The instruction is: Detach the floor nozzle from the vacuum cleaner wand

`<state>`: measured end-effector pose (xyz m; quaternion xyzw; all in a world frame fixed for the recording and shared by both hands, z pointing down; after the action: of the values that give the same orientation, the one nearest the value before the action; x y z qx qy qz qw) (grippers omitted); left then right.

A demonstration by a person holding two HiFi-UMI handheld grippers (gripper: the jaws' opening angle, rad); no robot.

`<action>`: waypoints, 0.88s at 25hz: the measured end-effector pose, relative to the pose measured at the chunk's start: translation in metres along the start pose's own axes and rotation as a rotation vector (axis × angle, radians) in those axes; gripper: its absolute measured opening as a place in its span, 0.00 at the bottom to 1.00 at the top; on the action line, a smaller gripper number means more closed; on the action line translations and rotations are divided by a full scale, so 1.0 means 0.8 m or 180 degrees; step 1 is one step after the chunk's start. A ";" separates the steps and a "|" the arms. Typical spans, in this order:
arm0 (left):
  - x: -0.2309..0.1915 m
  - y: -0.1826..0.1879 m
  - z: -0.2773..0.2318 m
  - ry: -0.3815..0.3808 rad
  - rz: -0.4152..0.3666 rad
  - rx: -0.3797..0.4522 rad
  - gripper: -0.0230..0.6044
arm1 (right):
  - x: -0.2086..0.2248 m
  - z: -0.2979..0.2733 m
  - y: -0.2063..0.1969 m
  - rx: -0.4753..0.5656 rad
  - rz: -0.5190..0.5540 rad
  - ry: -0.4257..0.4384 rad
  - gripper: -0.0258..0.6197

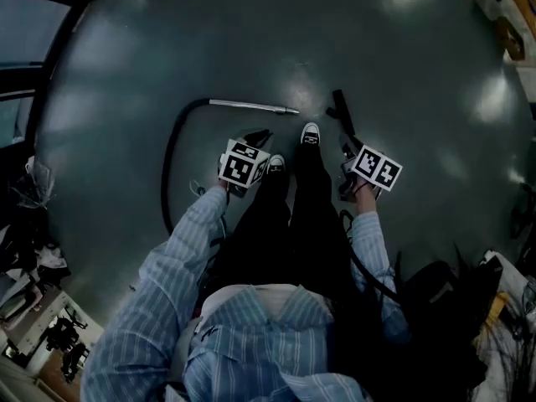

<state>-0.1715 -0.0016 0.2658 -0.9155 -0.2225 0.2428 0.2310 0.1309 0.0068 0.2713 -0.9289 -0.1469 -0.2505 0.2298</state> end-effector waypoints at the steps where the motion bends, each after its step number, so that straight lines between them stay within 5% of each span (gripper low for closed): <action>1: 0.001 -0.005 0.020 0.0043 0.0098 0.0095 0.10 | -0.010 0.012 -0.003 0.0023 0.0018 0.0013 0.17; 6: 0.009 -0.021 0.103 0.0226 0.0603 0.0539 0.07 | -0.049 0.076 -0.019 0.0133 0.0120 0.0058 0.16; 14: 0.051 -0.031 0.183 0.0217 0.0929 0.1077 0.06 | -0.073 0.172 -0.048 0.0312 -0.0005 0.0123 0.16; 22: 0.149 -0.086 0.205 0.0164 0.0969 0.1103 0.06 | -0.082 0.222 -0.099 0.0082 0.0474 0.0369 0.16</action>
<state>-0.1883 0.1665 0.1339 -0.8911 -0.0310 0.2860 0.3510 0.1167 0.1529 0.1279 -0.9181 -0.0671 -0.2842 0.2679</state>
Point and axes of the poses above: the fingertips, and each gripper's own axes: z backward along the fingers, x to its right, y out of its top, the point moved 10 cm from there along z, backward along the fingers, and after that the axes turned 1 degree about -x, right-handed, at the moved point
